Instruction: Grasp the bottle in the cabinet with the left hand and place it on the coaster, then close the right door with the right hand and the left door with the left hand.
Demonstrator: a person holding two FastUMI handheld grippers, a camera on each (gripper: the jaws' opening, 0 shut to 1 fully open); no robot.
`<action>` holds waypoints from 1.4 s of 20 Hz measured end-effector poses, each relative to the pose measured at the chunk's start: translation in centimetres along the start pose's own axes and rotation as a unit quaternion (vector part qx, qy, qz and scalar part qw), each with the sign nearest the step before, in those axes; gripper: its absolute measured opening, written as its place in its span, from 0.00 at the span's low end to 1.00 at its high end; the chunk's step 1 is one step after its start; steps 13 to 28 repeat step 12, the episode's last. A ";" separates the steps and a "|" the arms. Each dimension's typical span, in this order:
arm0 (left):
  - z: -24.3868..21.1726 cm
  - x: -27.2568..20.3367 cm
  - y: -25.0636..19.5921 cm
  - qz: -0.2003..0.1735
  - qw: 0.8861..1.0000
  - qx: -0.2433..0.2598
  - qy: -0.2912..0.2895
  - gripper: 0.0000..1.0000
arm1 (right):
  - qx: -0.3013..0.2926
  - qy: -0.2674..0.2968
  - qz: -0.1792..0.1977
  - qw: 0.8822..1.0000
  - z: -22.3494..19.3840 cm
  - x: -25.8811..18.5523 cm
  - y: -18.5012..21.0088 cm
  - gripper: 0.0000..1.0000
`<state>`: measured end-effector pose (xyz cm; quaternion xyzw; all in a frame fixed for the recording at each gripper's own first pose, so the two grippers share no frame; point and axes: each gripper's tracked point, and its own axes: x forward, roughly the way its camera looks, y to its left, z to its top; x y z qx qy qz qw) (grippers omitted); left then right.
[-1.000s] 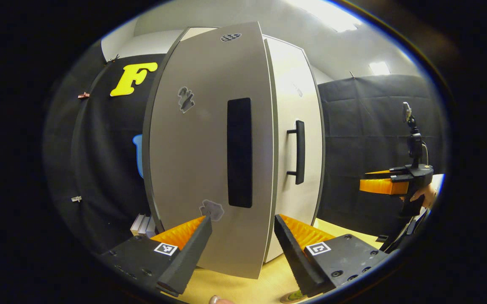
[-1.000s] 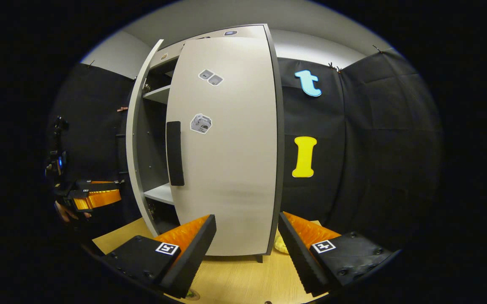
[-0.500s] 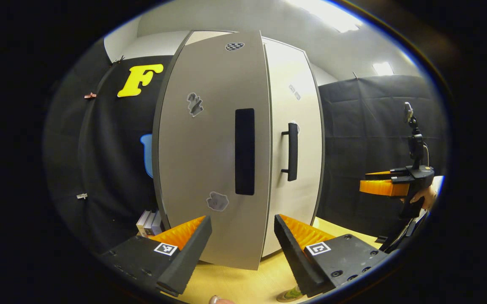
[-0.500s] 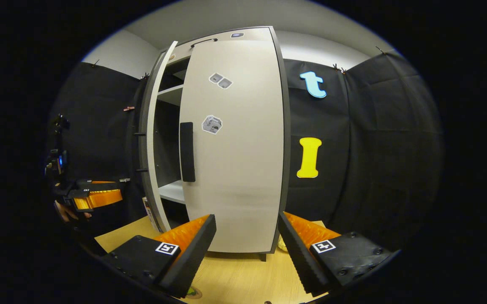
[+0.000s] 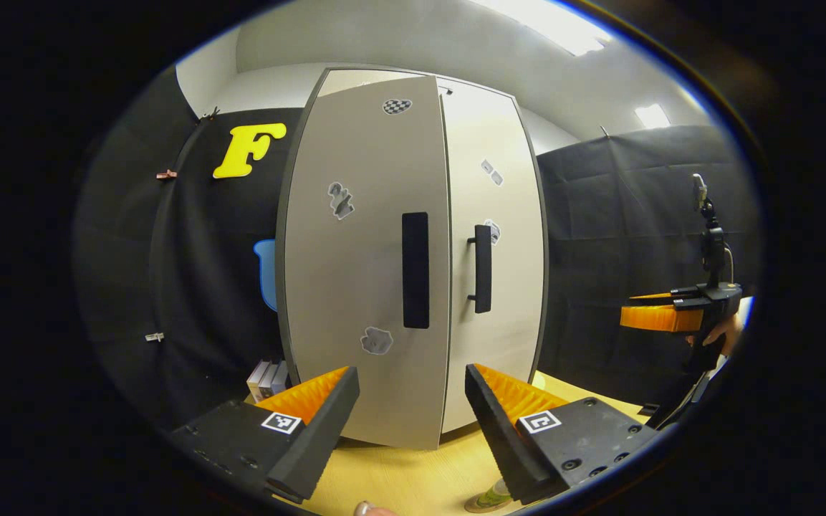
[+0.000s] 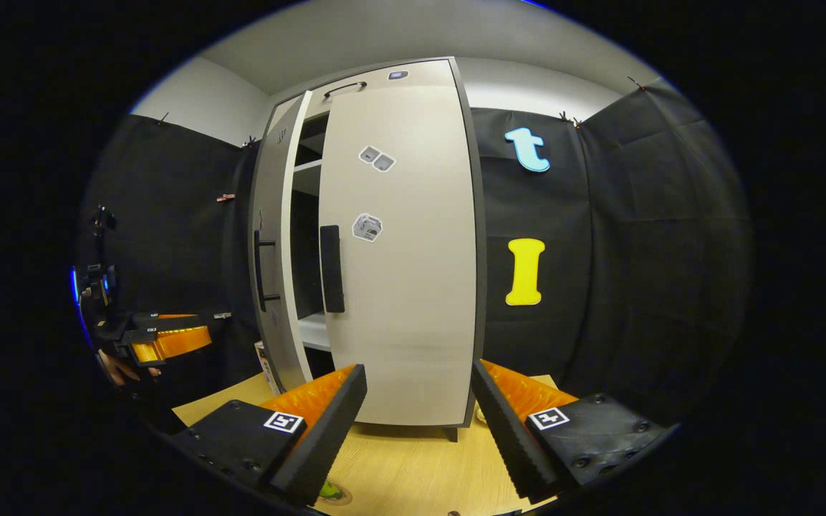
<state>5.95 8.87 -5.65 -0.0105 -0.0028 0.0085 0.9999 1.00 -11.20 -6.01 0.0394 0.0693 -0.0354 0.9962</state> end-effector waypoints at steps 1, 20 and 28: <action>0.0 -0.2 0.1 0.005 1.000 0.000 -0.001 0.95 | -0.001 -0.001 -0.001 1.000 0.1 0.0 0.0 0.98; 0.4 -0.9 0.5 0.042 0.999 0.013 -0.005 0.95 | -0.008 -0.002 -0.004 1.000 0.3 -1.0 -0.7 0.98; 0.4 -0.9 0.5 0.042 0.999 0.013 -0.005 0.95 | -0.008 -0.002 -0.004 1.000 0.3 -1.0 -0.7 0.98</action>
